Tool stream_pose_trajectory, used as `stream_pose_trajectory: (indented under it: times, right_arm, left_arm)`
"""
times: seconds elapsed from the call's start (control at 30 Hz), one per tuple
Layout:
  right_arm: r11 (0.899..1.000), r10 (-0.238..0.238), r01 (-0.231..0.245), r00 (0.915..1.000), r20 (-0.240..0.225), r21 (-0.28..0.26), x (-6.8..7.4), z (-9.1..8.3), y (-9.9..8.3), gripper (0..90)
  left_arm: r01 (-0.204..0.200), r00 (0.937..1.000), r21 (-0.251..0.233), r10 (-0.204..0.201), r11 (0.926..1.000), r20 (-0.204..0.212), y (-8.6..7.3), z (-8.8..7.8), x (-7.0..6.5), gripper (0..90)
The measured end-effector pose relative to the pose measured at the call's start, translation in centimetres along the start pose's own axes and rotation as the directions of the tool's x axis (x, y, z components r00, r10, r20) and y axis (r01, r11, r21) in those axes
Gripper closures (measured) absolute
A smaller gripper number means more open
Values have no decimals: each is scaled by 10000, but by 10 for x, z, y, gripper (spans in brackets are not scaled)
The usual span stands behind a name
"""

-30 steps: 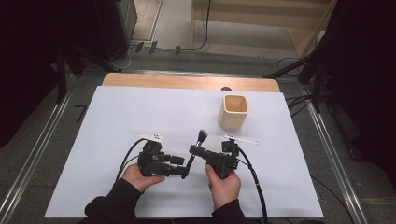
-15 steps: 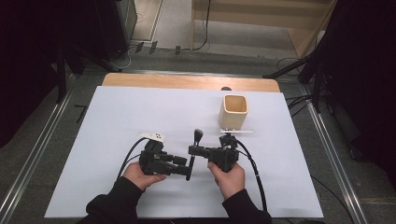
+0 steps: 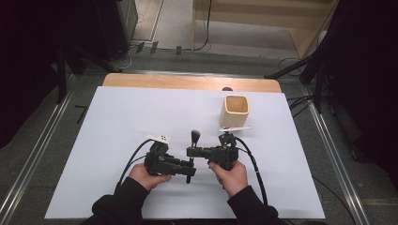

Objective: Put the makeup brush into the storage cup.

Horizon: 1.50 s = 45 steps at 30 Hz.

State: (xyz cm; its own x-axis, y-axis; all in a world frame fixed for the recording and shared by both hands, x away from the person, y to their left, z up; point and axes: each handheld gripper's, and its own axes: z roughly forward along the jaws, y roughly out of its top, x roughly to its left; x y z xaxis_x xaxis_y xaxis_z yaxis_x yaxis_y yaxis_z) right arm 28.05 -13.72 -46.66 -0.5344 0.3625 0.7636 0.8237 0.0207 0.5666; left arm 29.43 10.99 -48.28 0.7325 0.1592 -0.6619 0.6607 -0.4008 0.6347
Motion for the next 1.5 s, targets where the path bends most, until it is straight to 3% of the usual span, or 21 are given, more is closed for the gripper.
stream_pose_trajectory:
  times: [0.23, 0.4, 0.53, 0.77, 1.2, 1.5]
  right_arm:
    - [9999, 139, -139, 9999, 18, -91, 1, -3, -3, 775]
    - [9998, 128, -127, 9999, 50, -163, 2, -2, -4, 775]
    - [9998, 29, -27, 9999, 136, -180, 2, -3, -5, 773]
    - [9996, -131, 136, 9998, 172, -245, 2, -3, -5, 768]
    - [9879, -922, 986, 9941, 579, -1195, 5, -10, -5, 411]
    - [9844, -1010, 1014, 9948, 104, -1435, 4, -17, -5, 293]
  left_arm:
    - [-3, 9997, 68, 1, 10000, 251, 0, 1, -1, 724]
    - [46, 9998, 115, -48, 9999, 180, 0, 1, -1, 775]
    - [246, 9997, 161, -247, 9996, 78, 0, 2, -1, 791]
    - [217, 9998, 146, -217, 9997, -20, 0, 2, -2, 798]
    - [239, 9997, -42, -239, 9997, 60, 0, -1, -2, 798]
    - [369, 9993, -325, -365, 9988, 128, 0, -3, -1, 797]
